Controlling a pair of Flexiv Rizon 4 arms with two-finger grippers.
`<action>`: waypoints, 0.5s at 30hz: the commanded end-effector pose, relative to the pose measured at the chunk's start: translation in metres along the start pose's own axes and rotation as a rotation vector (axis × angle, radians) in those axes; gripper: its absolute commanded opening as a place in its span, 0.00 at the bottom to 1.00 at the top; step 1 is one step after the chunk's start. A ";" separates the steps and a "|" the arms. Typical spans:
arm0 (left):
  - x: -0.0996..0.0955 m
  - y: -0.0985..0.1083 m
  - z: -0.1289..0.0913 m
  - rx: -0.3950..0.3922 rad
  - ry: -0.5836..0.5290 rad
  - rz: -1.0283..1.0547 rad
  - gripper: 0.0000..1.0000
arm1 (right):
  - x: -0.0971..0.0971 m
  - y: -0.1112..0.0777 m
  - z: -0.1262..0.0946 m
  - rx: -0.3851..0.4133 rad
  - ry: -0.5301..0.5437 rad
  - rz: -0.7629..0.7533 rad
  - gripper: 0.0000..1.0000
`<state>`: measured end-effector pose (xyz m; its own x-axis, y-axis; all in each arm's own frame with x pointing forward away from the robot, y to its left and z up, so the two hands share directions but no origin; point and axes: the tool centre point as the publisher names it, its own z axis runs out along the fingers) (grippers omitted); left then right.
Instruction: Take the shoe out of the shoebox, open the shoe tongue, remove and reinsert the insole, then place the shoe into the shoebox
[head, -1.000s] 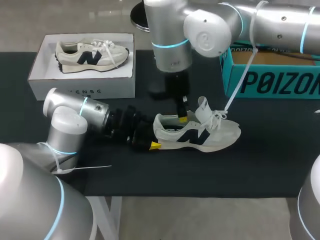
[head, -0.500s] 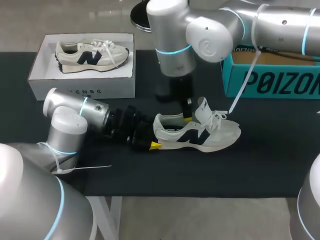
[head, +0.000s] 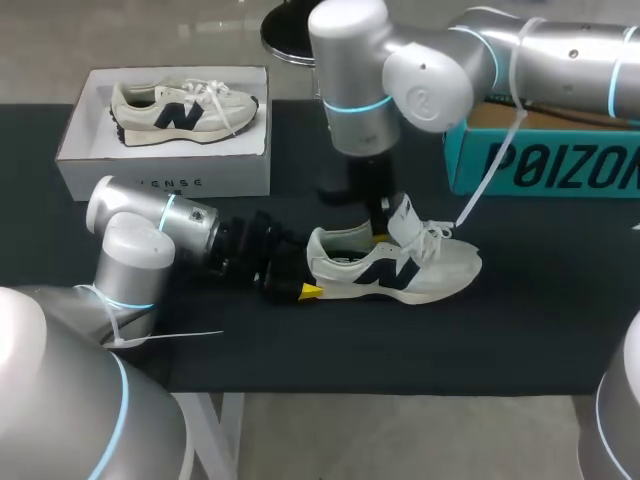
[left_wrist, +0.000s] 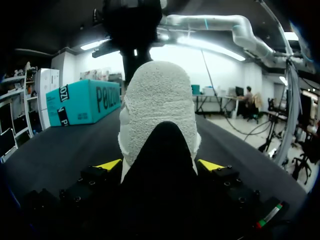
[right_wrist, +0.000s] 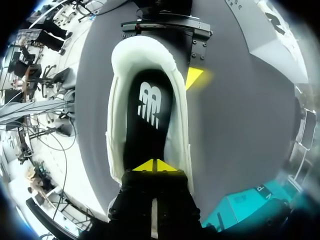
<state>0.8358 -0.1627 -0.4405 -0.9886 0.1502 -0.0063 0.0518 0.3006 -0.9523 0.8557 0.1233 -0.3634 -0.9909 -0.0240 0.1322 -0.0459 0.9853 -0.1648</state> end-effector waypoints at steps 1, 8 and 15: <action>0.001 0.007 0.002 -0.001 0.001 0.001 0.00 | -0.002 0.004 0.005 0.001 -0.002 0.002 0.00; 0.001 0.007 0.002 -0.001 0.001 0.001 0.00 | -0.002 0.013 0.017 -0.016 -0.001 0.005 0.00; 0.001 0.007 0.002 -0.001 0.001 0.001 0.00 | 0.000 0.014 0.022 -0.026 0.010 0.004 0.28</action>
<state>0.8358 -0.1627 -0.4405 -0.9886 0.1503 -0.0063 0.0518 0.3006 -0.9523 0.8513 0.1326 -0.3844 -0.9901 -0.0190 0.1392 -0.0387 0.9893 -0.1403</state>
